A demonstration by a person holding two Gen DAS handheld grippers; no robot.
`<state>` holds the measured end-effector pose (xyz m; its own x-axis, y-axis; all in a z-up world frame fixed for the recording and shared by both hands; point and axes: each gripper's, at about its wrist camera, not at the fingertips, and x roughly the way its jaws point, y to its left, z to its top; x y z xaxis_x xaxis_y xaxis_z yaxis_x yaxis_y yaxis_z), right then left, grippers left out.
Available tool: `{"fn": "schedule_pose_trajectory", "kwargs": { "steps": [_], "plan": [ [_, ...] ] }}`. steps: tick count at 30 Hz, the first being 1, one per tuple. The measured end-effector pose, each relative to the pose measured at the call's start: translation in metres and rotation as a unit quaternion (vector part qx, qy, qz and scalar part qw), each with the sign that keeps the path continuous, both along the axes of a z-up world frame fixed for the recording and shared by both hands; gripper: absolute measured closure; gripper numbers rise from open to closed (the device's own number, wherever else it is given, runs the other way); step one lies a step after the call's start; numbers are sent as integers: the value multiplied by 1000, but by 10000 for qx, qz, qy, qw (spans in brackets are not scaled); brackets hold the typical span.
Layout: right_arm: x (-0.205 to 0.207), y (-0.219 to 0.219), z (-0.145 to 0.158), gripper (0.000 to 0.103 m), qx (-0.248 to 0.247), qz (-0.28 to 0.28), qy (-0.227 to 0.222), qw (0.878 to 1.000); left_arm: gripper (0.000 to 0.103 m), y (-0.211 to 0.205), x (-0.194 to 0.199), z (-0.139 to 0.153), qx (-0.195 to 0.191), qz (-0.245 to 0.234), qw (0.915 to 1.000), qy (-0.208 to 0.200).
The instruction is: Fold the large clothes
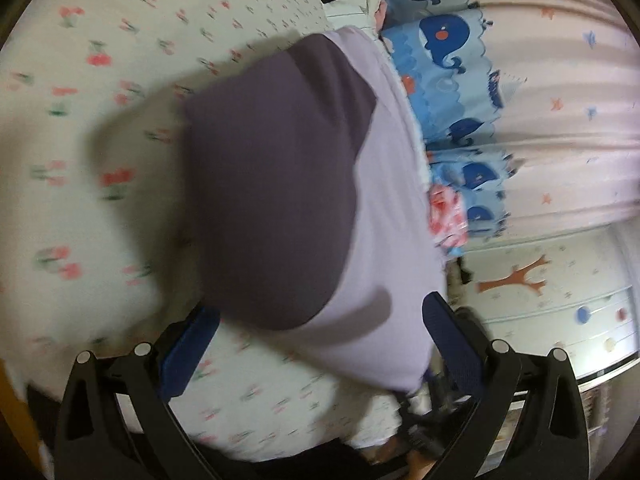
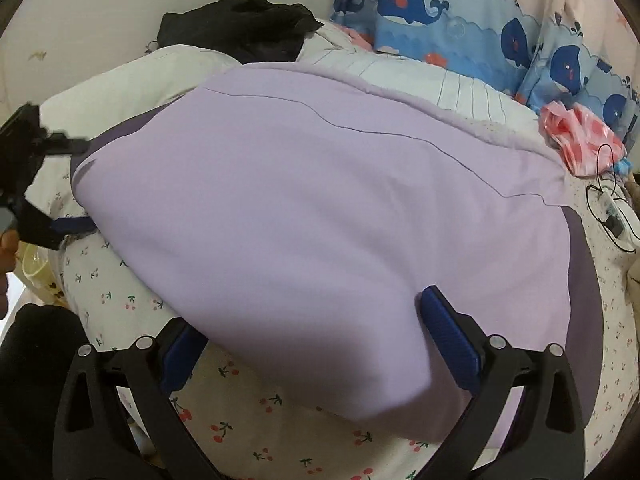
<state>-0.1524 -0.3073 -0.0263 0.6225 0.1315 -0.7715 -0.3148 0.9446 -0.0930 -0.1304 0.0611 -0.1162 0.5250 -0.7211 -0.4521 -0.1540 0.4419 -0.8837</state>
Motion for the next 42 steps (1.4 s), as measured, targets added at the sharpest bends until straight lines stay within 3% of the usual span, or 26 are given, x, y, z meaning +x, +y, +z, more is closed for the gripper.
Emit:
{"fn": "schedule_pose_trajectory", "kwargs": {
  "steps": [1, 4, 6, 8, 9, 11, 13, 14, 15, 19, 22, 23, 26, 27, 30, 32, 34, 36, 37, 39, 42],
  "plan": [
    [0, 0, 1, 7, -7, 29, 7, 10000, 6, -2, 9, -8, -293, 41, 9995, 79],
    [-19, -2, 9, 7, 172, 149, 125, 9997, 6, 2, 24, -23, -541, 564, 9955, 535],
    [-59, -19, 16, 7, 805, -128, 191, 9965, 6, 0, 27, -11, -284, 595, 9973, 320],
    [-92, -75, 17, 7, 1704, -865, 289, 9811, 6, -8, 27, -3, 104, 425, 9990, 105],
    [-105, -106, 14, 7, 2184, -1306, 360, 9664, 6, -13, 26, -1, 367, 341, 9987, 33],
    [-125, -179, -6, 7, 3460, -2278, 623, 9080, 6, -21, 24, 0, 653, 282, 9974, -79],
    [-134, -220, -26, 7, 4129, -2753, 824, 8643, 6, -25, 23, 0, 793, 306, 9963, -112],
    [-132, -231, -31, 7, 4347, -2777, 873, 8522, 6, -26, 24, 1, 809, 328, 9961, -91],
    [-126, -237, -35, 7, 4543, -2716, 880, 8439, 6, -26, 24, 0, 780, 363, 9963, -62],
    [-97, -234, -34, 6, 4688, -2599, 829, 8401, 10, -21, 25, 2, 641, 530, 9965, 86],
    [-77, -237, -32, 6, 5141, -2583, 626, 8155, 38, -25, 20, 19, 1205, 529, 9913, -69],
    [-74, -233, -28, 6, 5231, -2482, 509, 8137, 47, -27, 18, 27, 1394, 471, 9889, -221],
    [-81, -227, 2, 6, 5275, -1928, 53, 8274, 55, -44, 8, 62, 2045, 246, 9751, -817],
    [-86, -226, 8, 7, 5235, -1814, -5, 8325, 55, -53, 2, 74, 2325, 151, 9670, -1033],
    [-103, -227, 10, 6, 4953, -1784, 115, 8501, 55, -72, -24, 92, 2847, 20, 9483, -1404],
    [-114, -232, -6, 6, 4764, -1945, 332, 8568, 55, -80, -37, 82, 3060, 58, 9426, -1332],
    [-122, -235, -18, 6, 4568, -2195, 407, 8611, 50, -78, -31, 66, 3067, 185, 9457, -1060],
    [-136, -235, -14, 6, 4349, -2368, 176, 8686, 44, -67, -25, 47, 2784, 415, 9575, -632],
    [-141, -235, -1, 6, 4057, -2531, -129, 8782, 43, -61, -22, 44, 2631, 464, 9623, -515],
    [-150, -225, 20, 6, 3515, -2658, -595, 8957, 34, -59, -21, 43, 2603, 443, 9630, -545],
    [-137, -183, 57, 6, 2655, -2178, -1078, 9330, 17, -63, -16, 42, 2595, 454, 9632, -526]
  ]
}}
